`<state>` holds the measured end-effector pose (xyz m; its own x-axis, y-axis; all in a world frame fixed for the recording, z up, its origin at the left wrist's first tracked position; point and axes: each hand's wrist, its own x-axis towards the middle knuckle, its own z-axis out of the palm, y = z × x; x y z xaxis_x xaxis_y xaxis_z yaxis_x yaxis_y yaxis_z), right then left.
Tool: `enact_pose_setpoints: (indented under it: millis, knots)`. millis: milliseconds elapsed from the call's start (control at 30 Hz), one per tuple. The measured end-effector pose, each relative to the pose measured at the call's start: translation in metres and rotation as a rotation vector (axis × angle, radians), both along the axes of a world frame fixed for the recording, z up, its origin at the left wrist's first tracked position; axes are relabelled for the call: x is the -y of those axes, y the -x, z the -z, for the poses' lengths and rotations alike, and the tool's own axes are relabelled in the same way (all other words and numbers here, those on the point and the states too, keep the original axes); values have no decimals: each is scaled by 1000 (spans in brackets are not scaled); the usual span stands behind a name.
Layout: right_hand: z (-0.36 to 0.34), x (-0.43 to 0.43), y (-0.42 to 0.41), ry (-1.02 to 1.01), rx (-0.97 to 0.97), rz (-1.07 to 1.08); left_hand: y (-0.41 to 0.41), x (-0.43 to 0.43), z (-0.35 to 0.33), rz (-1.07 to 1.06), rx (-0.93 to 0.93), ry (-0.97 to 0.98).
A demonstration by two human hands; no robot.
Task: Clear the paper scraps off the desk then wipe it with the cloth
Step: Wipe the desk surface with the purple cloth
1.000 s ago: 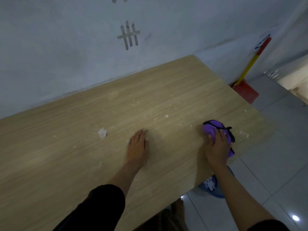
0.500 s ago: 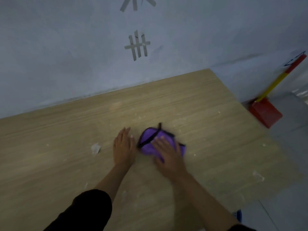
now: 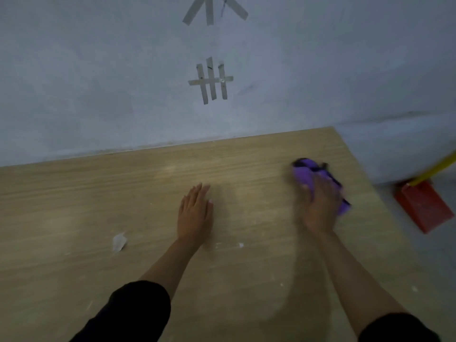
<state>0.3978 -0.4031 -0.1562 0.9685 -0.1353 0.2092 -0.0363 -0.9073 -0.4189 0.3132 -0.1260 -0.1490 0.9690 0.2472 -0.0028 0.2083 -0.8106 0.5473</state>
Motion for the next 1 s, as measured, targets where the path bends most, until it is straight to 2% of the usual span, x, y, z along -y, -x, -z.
enact_pose_setpoints:
  millis: [167,233,300,433,500,633,1000]
  knots:
    - [11,-86,-3,142,-107,-524,-23,21,-1,33,14,-21]
    - [12,-79,-16,177,-150,-574,-31,29,1,54,-8,-35]
    - [13,-54,-37,168,-178,-484,-37,35,3,69,-26,-45]
    - [8,29,-67,84,-312,-97,-42,46,7,103,-154,-75]
    - [5,66,-62,66,-366,26,-43,51,7,90,-196,-96]
    - [5,90,-27,99,-367,90,-42,67,0,94,-229,-80]
    - [3,111,92,3,-388,287,14,131,1,268,-230,-107]
